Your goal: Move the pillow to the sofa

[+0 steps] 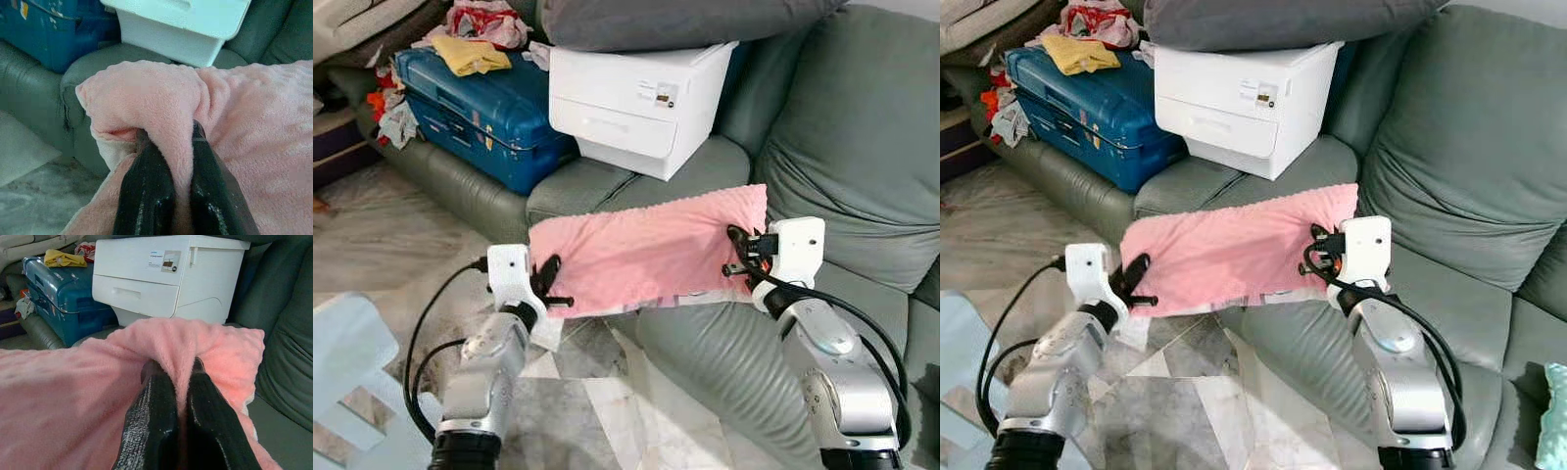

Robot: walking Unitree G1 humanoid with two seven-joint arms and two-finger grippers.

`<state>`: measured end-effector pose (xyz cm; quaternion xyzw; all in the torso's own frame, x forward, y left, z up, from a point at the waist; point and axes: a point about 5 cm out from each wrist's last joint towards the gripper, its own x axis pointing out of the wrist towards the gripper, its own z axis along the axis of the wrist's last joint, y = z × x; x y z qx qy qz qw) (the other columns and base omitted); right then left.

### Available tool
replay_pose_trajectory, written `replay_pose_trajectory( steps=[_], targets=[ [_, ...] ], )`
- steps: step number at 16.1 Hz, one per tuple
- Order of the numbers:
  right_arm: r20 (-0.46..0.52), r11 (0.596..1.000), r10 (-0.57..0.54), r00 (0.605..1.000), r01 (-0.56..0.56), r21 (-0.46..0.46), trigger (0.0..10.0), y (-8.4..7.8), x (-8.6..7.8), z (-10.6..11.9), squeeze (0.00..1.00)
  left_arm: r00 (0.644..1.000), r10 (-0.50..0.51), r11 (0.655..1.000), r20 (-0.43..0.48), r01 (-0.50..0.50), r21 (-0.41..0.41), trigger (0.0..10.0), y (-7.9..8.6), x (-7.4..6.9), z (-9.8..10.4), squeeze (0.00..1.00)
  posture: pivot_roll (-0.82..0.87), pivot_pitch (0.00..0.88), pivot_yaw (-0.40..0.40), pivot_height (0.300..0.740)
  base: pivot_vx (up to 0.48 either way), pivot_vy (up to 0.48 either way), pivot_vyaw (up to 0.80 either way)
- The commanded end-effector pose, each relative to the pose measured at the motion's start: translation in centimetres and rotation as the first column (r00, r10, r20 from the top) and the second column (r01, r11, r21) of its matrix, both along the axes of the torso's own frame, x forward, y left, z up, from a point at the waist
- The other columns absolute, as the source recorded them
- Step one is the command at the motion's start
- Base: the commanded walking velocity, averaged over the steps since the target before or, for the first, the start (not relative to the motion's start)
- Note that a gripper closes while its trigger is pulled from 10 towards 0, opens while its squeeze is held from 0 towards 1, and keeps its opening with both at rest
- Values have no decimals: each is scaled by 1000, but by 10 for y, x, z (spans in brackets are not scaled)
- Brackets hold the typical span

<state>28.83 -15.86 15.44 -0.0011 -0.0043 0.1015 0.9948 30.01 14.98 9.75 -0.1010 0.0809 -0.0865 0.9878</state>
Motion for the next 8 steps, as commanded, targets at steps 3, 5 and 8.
replay_pose_trajectory(
  steps=[3, 5, 8],
  targets=[
    [22, 1000, 4, 1000, -4, 1, 10000, 1, 0, 6, 0, 1000, -6, 1000, 22, 6, -14, 10000, 9, 3, 4, 0, -183, 0, 16, 740, 0, 0, -800],
    [22, 1000, 3, 1000, -3, 1, 10000, 1, 0, 6, 0, 999, 37, 999, 15, -37, -18, 10000, 15, 6, 5, 0, -182, 0, 16, 740, 0, 0, -800],
    [20, 1000, 2, 1000, -2, 3, 10000, 1, 0, 6, 0, 999, 35, 999, 15, -35, -13, 10000, 18, 8, 6, 0, -183, 0, 16, 740, 0, 0, -800]
  ],
)
